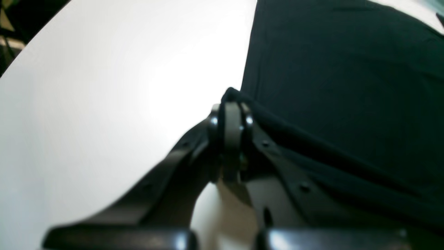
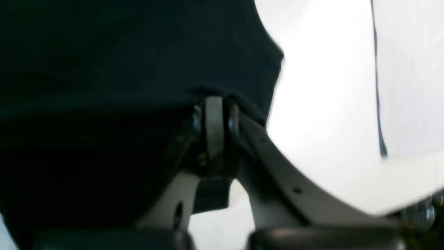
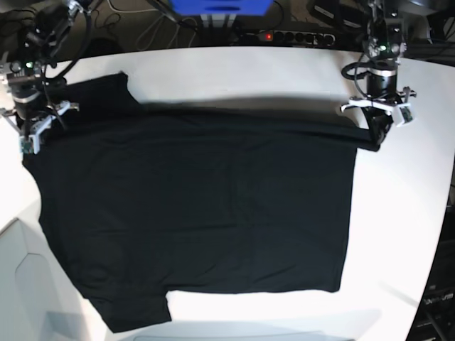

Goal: Fold the T-shirt properly
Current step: 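Lift the grasped edges and pull them toward the hem with both grippers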

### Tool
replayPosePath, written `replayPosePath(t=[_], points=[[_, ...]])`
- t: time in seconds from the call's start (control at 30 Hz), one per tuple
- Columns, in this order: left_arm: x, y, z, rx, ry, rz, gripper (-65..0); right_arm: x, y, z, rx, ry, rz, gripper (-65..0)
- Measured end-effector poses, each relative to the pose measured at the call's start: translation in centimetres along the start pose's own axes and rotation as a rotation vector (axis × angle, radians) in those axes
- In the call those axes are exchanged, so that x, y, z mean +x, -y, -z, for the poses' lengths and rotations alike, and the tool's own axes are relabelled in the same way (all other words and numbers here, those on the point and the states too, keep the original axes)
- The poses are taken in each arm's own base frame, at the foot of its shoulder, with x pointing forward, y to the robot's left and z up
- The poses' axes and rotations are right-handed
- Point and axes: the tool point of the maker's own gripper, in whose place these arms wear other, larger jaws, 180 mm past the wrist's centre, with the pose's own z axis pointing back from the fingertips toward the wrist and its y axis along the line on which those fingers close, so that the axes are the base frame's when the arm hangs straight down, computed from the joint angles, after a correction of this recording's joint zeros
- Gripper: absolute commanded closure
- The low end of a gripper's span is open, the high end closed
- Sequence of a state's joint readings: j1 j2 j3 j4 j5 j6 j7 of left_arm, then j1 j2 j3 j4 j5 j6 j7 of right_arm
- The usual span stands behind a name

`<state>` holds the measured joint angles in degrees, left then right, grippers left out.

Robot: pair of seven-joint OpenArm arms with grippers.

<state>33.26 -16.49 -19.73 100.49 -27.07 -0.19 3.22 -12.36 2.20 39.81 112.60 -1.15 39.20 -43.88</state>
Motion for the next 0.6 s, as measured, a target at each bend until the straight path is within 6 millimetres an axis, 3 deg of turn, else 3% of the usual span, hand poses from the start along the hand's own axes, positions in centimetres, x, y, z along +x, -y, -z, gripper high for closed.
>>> replayPosePath(t=[0.1,0.23,0.4,0.6], points=[[0.3,0.6,1.5,-0.006,-0.036,-0.014,0.0,2.9,-1.0,0.8,0.029,0.073,-0.005,0.0],[2.1,1.5,3.5,-0.022,-0.028,-0.032,0.0,4.8,-1.8,2.3,0.072,0.103,-0.026,0.0],[3.6,2.1,5.0,-0.033,-0.012,-0.045,0.0,5.4,-1.4,5.2,0.101,0.083,0.0,0.0],[3.3,1.5,6.9,-0.012,-0.036,-0.066,0.0,5.8,0.9,7.3,0.091,0.055,0.006,0.0]])
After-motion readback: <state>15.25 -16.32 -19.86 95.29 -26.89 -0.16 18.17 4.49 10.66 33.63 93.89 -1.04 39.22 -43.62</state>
